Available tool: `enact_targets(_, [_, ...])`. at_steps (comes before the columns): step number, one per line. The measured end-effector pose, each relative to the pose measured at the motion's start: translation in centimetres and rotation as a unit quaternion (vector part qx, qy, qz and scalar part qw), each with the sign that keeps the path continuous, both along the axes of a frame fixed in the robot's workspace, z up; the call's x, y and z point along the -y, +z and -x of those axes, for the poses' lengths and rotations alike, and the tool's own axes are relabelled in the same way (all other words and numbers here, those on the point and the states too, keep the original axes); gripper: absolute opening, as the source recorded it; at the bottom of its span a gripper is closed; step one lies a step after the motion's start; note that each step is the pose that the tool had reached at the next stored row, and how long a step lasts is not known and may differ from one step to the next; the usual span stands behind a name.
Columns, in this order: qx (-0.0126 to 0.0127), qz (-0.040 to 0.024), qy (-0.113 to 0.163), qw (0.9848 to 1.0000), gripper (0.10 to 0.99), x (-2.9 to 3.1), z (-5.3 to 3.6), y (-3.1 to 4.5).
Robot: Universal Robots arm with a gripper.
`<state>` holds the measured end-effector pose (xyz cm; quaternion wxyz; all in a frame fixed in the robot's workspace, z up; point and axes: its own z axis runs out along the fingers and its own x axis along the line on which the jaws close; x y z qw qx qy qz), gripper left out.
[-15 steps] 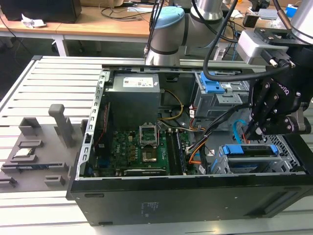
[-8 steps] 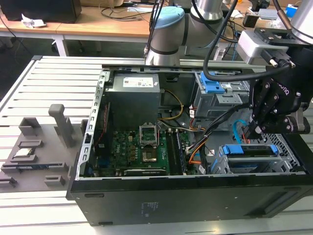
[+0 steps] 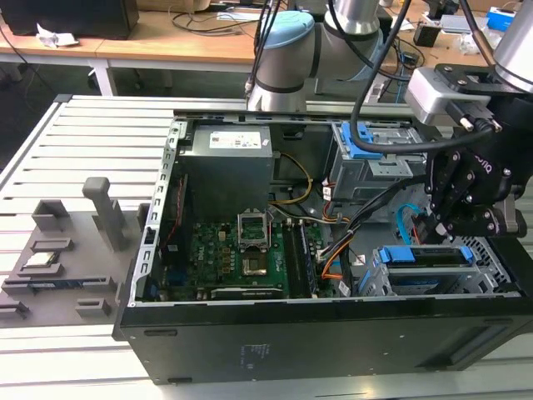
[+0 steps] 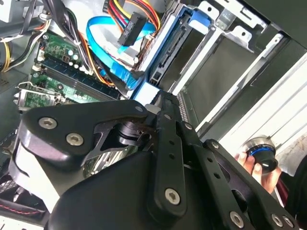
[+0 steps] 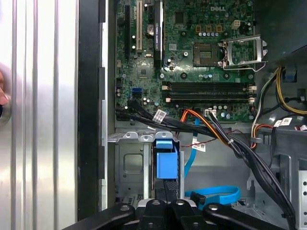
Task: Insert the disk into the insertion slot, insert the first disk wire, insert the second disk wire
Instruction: 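Insert the disk into the insertion slot, then insert the first disk wire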
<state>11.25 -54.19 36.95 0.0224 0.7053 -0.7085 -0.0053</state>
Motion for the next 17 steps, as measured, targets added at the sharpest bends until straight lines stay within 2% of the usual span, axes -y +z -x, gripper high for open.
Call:
enact_targets(3, [0.0,0.0003,0.0,1.0,0.106,-0.01,-0.35,-0.06])
enact_targets(11, [0.0,0.0003,0.0,1.0,0.106,-0.01,-0.42,-0.06])
enact_targets(17, [0.0,0.0004,0.0,1.0,0.106,0.0,-1.33,-0.06])
